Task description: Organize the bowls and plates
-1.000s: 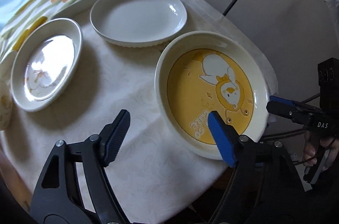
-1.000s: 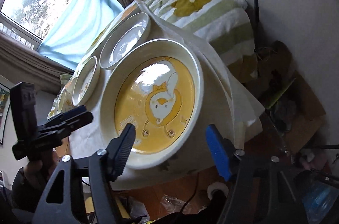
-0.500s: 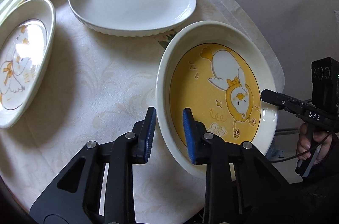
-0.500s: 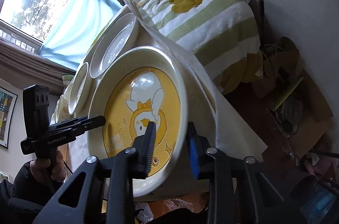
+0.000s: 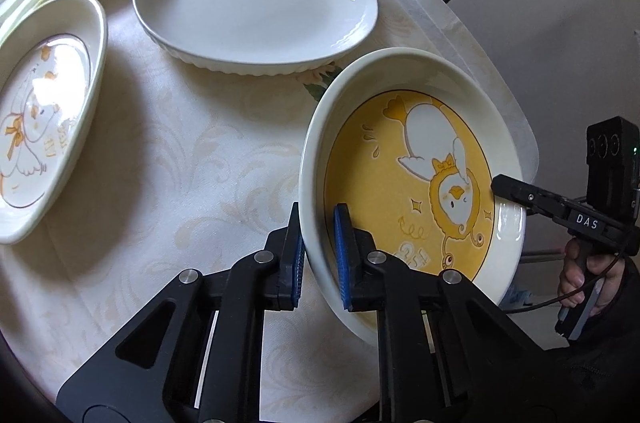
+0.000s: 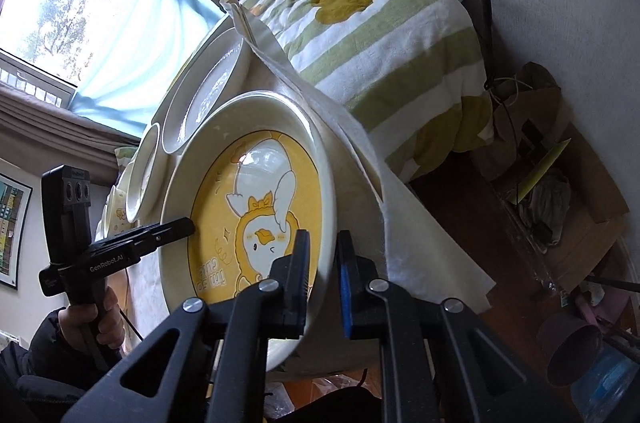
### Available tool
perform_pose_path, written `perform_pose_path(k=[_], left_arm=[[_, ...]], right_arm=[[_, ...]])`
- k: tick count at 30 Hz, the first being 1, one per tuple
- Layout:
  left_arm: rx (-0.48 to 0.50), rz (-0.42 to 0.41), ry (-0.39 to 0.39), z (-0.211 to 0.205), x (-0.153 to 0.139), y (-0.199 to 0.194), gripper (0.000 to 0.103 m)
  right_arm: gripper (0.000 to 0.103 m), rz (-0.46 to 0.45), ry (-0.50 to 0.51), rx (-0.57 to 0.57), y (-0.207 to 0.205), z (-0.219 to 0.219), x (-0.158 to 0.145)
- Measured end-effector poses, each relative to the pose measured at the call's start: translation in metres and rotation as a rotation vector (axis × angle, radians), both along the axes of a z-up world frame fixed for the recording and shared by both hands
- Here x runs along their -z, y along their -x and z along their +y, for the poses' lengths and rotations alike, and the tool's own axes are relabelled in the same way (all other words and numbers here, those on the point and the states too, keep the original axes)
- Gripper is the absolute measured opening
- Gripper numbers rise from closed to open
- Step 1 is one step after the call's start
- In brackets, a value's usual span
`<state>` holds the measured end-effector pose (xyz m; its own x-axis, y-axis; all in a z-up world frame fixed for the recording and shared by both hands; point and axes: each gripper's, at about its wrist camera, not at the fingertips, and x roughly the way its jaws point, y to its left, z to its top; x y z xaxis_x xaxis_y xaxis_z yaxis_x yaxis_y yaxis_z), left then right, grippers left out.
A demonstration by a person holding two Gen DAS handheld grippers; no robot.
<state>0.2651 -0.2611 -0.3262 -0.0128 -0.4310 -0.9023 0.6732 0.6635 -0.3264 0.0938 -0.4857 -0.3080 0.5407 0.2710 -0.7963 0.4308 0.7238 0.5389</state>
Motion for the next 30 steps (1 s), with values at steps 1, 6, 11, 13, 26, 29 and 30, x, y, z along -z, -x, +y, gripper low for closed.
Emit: perform_pose_path(k=[1, 6, 11, 13, 26, 29, 30], left_arm=[[0.001, -0.007, -0.004, -0.002, -0.001, 0.0, 0.012], [0.0, -0.024, -0.015, -0.004, -0.004, 0.008, 0.012], [-0.022, -0.029, 0.001, 0.004, -0.013, 0.012, 0.012], [-0.041, -0.029, 0.005, 0.01, -0.019, 0.012, 0.012], [-0.312, -0.078, 0.059, 0.118, -0.067, 0.023, 0.012], [-0.381, -0.093, 0.052, 0.153, -0.072, 0.024, 0.012], [-0.404, -0.096, 0.051, 0.164, -0.074, 0.025, 0.012]], right_arm=[[0.012, 0.004, 0.006, -0.003, -0.001, 0.001, -0.001], [0.012, 0.0, 0.035, -0.035, -0.002, 0.002, -0.007], [0.012, 0.014, 0.055, -0.063, -0.009, 0.003, -0.012], [0.012, 0.011, 0.06, -0.081, -0.011, 0.006, -0.016], [0.012, -0.053, 0.09, -0.385, -0.077, 0.069, -0.055], [0.012, -0.06, 0.083, -0.462, -0.093, 0.1, -0.054], [0.012, -0.064, 0.083, -0.487, -0.097, 0.111, -0.054]])
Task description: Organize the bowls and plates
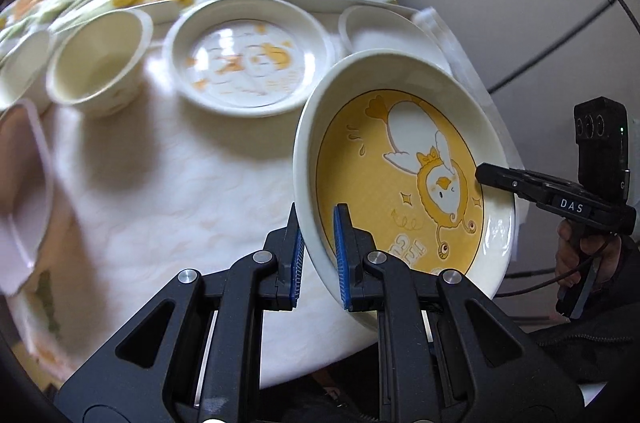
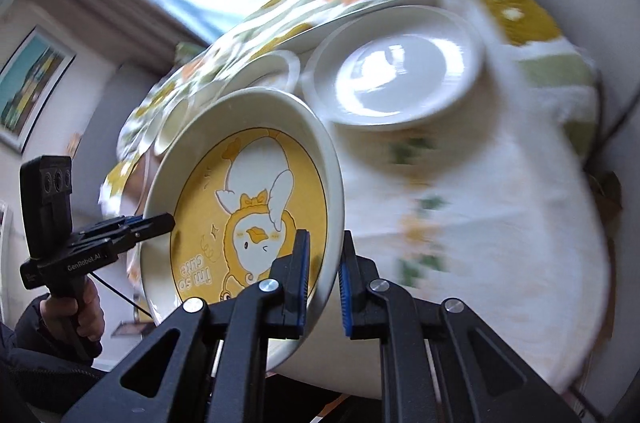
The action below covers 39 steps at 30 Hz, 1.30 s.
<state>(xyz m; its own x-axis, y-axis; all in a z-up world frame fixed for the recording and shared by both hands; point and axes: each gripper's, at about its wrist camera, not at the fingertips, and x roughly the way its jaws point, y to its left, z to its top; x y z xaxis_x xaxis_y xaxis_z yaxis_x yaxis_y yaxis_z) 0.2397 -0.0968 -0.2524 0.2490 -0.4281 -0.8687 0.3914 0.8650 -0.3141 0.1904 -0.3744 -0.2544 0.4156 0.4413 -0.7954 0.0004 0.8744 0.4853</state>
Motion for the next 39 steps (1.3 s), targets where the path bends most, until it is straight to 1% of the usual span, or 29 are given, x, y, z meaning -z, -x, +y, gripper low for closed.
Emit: perform_pose_path(k=[5, 10, 14, 17, 21, 24, 27, 30, 33, 36, 39], left_arm=[[-0.089, 0.008, -0.012, 0.055, 0.006, 0.006, 0.012], [-0.144, 0.043, -0.005, 0.113, 0.029, 0.013, 0.012], [-0.158, 0.067, -0.018, 0.143, 0.051, 0.017, 0.012], [-0.174, 0.078, -0.007, 0.159, 0.063, 0.021, 0.012], [-0.191, 0.067, 0.014, 0.172, 0.07, 0.02, 0.012], [-0.198, 0.062, 0.027, 0.176, 0.074, 0.019, 0.012], [-0.198, 0.056, 0.037, 0.182, 0.077, 0.021, 0.012], [-0.194, 0.059, 0.023, 0.177, 0.076, 0.02, 0.012], [-0.189, 0.097, 0.017, 0.174, 0.079, 0.018, 0.012], [-0.193, 0.112, 0.017, 0.171, 0.081, 0.017, 0.012], [-0.198, 0.116, 0.008, 0.171, 0.081, 0.018, 0.013]], right_arm=[[0.012, 0.017, -0.004, -0.095, -0.014, 0.056, 0.009], [0.012, 0.051, -0.023, -0.161, -0.015, 0.11, 0.032], [0.012, 0.081, -0.004, -0.195, -0.017, 0.146, 0.052], [0.012, 0.088, -0.003, -0.202, -0.019, 0.162, 0.061], [0.012, 0.068, 0.01, -0.209, -0.024, 0.176, 0.063], [0.012, 0.055, 0.031, -0.216, -0.026, 0.179, 0.062], [0.012, 0.048, 0.03, -0.211, -0.026, 0.178, 0.062], [0.012, 0.054, 0.031, -0.205, -0.027, 0.18, 0.062], [0.012, 0.071, 0.045, -0.191, -0.027, 0.182, 0.06], [0.012, 0.09, 0.07, -0.198, -0.03, 0.187, 0.059], [0.012, 0.106, 0.06, -0.191, -0.032, 0.186, 0.061]])
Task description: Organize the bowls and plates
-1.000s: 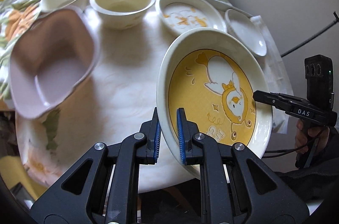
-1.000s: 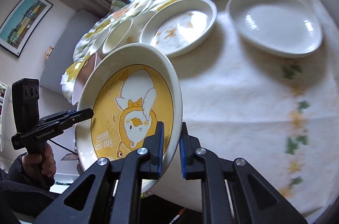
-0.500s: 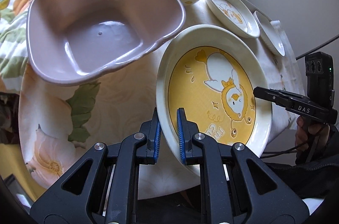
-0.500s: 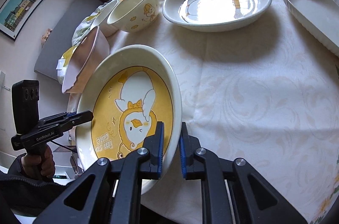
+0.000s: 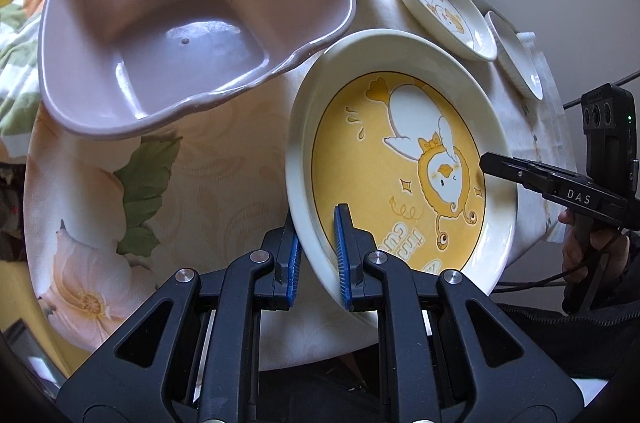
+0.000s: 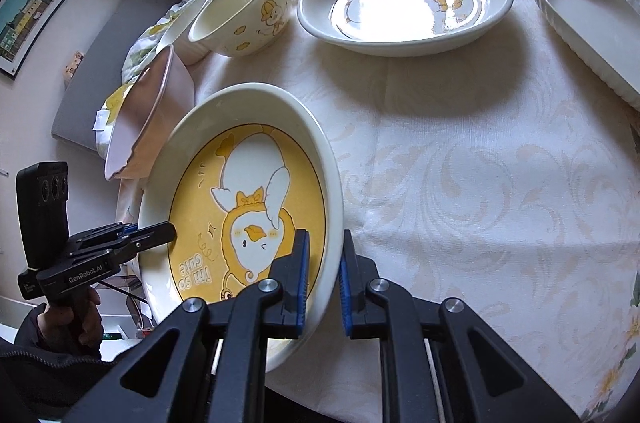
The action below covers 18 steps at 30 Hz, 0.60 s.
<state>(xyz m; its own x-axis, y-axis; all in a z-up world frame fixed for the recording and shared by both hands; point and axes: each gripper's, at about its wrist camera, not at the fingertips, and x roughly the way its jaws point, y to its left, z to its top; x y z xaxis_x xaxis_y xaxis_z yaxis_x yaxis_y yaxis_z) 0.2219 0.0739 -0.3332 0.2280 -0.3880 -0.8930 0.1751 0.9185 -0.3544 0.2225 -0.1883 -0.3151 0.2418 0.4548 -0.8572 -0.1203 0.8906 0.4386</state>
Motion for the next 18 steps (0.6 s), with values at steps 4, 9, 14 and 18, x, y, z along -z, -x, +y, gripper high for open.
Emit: perform_pose_path(k=[4, 9, 14, 18], left_arm=[[-0.003, 0.0, -0.036, -0.002, -0.002, 0.001, 0.014], [-0.012, 0.006, -0.064, -0.008, -0.003, -0.001, 0.016], [-0.02, 0.006, -0.101, -0.014, -0.004, -0.001, 0.021], [-0.033, -0.002, -0.124, -0.027, -0.004, 0.001, 0.04]], right_arm=[[0.016, 0.005, -0.001, 0.023, 0.001, 0.0, 0.0], [0.045, 0.002, 0.008, 0.031, 0.002, 0.004, -0.005], [0.049, 0.008, 0.005, 0.039, 0.0, 0.006, -0.006], [0.049, 0.008, -0.014, 0.015, 0.003, 0.0, -0.011]])
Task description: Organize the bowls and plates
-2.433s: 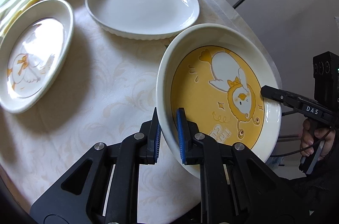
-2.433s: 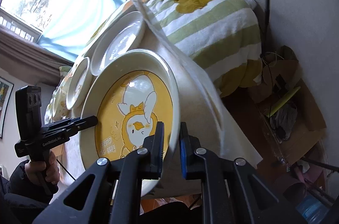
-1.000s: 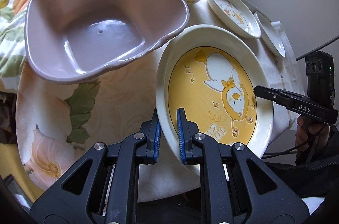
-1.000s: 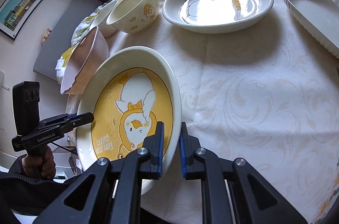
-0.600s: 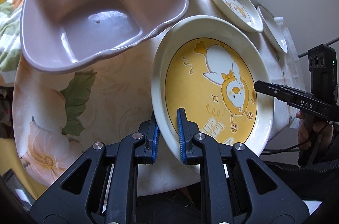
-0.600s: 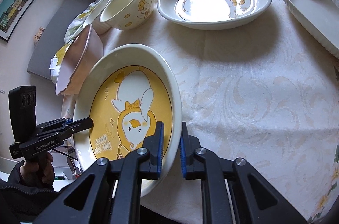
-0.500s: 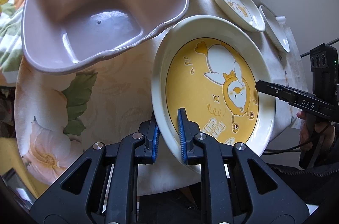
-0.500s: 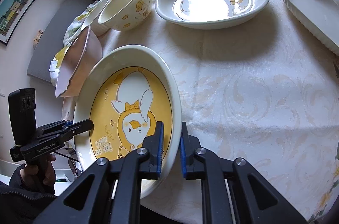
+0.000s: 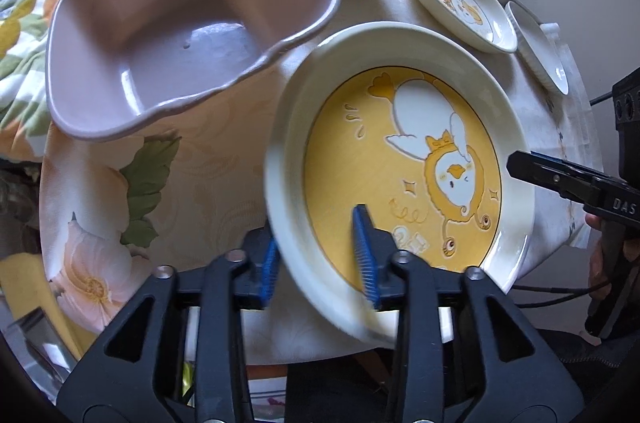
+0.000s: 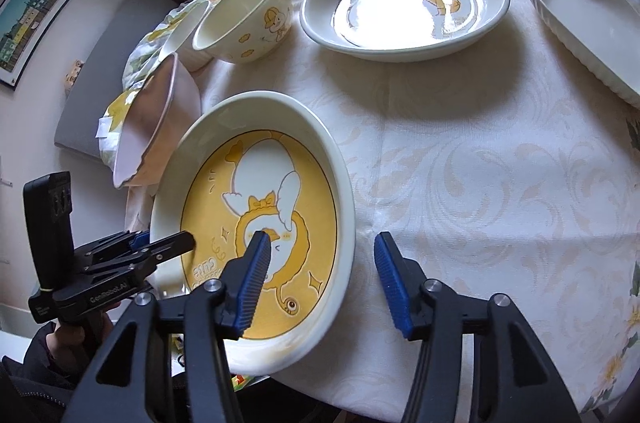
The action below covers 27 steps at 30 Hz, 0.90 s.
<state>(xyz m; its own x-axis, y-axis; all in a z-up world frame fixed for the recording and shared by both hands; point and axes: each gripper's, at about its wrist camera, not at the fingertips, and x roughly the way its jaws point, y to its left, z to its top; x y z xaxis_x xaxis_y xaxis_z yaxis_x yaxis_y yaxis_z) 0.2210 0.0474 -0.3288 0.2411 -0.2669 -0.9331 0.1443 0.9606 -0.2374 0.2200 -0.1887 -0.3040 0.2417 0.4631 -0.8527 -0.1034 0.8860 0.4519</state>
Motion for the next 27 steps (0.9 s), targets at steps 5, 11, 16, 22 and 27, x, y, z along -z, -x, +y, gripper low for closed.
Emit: perform_pose_path(k=[5, 11, 16, 22, 27], left_arm=[[-0.036, -0.023, -0.069, -0.016, -0.003, 0.005, 0.072], [-0.116, -0.066, -0.146, -0.025, -0.03, 0.016, 0.072], [-0.123, -0.176, -0.15, -0.055, -0.083, 0.025, 0.072], [-0.063, -0.364, -0.079, -0.121, -0.143, 0.001, 0.103], [0.094, -0.407, -0.059, -0.19, -0.162, -0.056, 0.103]], right_arm=[[0.049, -0.029, -0.024, -0.009, 0.01, -0.025, -0.016], [0.049, -0.079, -0.033, 0.038, 0.029, -0.081, -0.04], [0.054, -0.151, 0.0, 0.1, 0.041, -0.137, -0.07], [0.102, -0.24, 0.033, 0.188, 0.045, -0.185, -0.096], [0.102, -0.223, 0.103, 0.299, 0.037, -0.214, -0.103]])
